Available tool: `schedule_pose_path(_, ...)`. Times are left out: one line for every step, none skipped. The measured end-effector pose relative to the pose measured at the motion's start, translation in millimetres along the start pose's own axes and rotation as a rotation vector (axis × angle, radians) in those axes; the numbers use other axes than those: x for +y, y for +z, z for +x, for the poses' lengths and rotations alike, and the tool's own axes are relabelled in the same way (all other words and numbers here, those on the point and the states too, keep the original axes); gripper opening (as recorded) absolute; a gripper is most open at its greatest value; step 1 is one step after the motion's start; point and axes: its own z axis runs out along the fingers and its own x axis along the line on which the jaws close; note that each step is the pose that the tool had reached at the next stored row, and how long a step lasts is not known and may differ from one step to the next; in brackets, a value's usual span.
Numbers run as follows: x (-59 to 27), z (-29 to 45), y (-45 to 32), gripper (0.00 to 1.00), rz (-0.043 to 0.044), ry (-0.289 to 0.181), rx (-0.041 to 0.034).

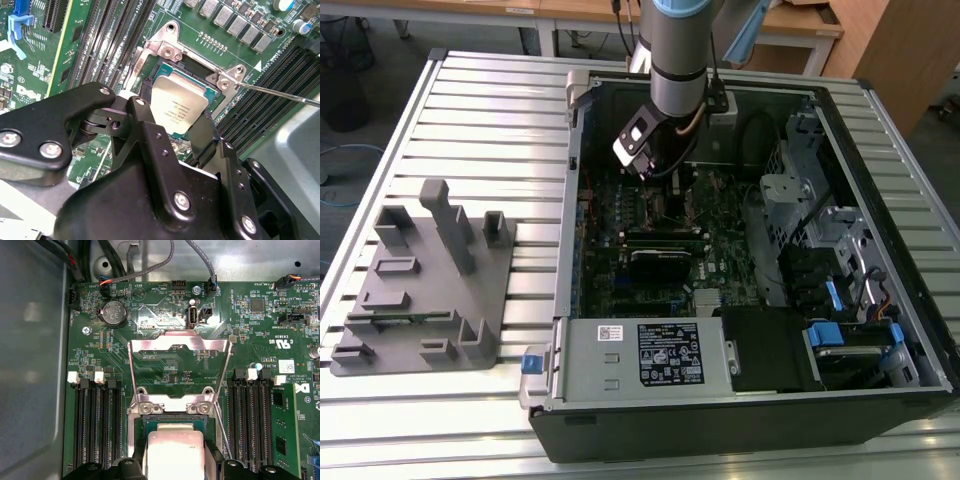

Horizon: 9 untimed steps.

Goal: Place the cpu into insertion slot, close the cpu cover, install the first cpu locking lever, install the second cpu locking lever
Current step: 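Place the cpu into insertion slot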

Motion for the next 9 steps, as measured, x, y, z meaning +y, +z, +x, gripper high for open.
schedule_pose_path(0.0,-0.1,-0.1,0.54,0.0001,0.000,-0.0002)
schedule_pose_path(0.0,-0.1,-0.1,0.54,0.0000,0.000,-0.0003)
schedule_pose_path(0.0,-0.1,-0.1,0.54,0.0000,0.000,-0.0003)
schedule_pose_path(0.0,-0.1,-0.1,0.54,0.0000,0.000,-0.0002)
schedule_pose_path(0.0,-0.1,-0.1,0.54,0.0000,0.000,-0.0003)
schedule_pose_path(0.0,-0.1,-0.2,0.54,0.0001,0.000,-0.0004)
schedule_pose_path(0.0,-0.1,-0.2,0.54,-0.0002,0.000,-0.0003)
schedule_pose_path(0.0,-0.1,-0.1,0.54,-0.0013,0.000,-0.0002)
schedule_pose_path(-0.1,-0.1,-0.1,0.54,-0.0053,0.000,-0.0002)
